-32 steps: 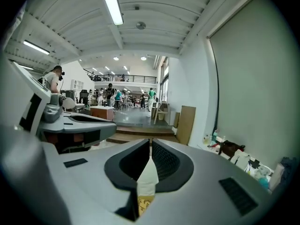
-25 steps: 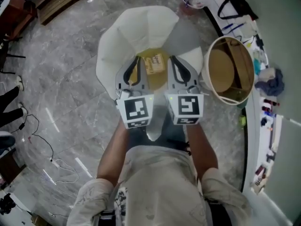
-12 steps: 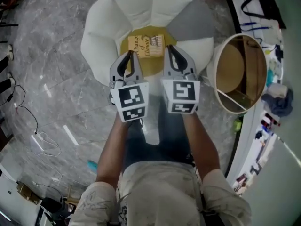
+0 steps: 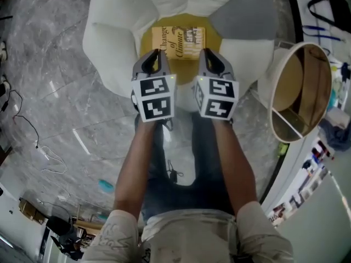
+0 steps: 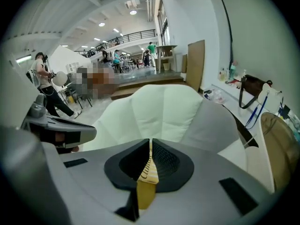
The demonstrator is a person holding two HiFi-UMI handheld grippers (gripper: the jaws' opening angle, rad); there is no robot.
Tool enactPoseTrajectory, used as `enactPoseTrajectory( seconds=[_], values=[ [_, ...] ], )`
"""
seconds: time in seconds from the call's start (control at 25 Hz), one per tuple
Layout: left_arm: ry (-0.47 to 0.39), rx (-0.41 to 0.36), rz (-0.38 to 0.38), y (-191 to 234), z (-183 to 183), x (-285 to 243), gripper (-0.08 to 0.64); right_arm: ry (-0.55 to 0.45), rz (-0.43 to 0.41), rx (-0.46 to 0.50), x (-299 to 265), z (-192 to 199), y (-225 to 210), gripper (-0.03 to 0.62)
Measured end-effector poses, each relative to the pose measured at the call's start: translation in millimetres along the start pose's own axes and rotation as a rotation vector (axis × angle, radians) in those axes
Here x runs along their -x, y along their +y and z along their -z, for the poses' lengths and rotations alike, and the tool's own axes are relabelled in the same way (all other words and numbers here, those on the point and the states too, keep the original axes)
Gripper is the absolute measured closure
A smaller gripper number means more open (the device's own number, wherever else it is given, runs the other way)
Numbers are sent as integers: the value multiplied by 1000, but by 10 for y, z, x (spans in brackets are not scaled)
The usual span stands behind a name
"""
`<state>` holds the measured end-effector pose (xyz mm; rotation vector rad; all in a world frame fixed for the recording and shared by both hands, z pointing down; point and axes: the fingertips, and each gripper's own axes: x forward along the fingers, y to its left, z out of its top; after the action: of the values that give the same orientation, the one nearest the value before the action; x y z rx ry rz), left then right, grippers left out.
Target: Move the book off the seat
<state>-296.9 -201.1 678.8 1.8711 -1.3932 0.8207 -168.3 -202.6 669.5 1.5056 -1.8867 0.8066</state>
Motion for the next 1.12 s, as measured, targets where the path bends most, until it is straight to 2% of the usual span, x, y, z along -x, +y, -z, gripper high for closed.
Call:
enactPoseTrajectory(
  seconds=[0.16, 0.4, 0.64, 0.8, 0.96, 1.12],
  values=[
    [47, 24, -13, 115, 320, -448, 552, 50, 7, -15, -418, 381, -111, 586],
    [73, 41, -45, 275, 715, -1014, 501, 83, 31, -33, -942, 802, -263, 561],
    [80, 71, -89, 512, 1017, -1485, 435, 109, 31, -36, -1435, 1135, -397, 495],
    [112, 91, -76, 495, 1193, -1766, 392, 153, 27, -74, -1699, 1348, -503, 433],
    [145, 106, -54, 459, 1337, -1940, 332, 214, 28, -121, -1865, 1559, -580, 343],
    [184, 124, -40, 472, 1451, -2044, 286, 256, 25, -165, -1951, 1678, -659, 319]
  ],
)
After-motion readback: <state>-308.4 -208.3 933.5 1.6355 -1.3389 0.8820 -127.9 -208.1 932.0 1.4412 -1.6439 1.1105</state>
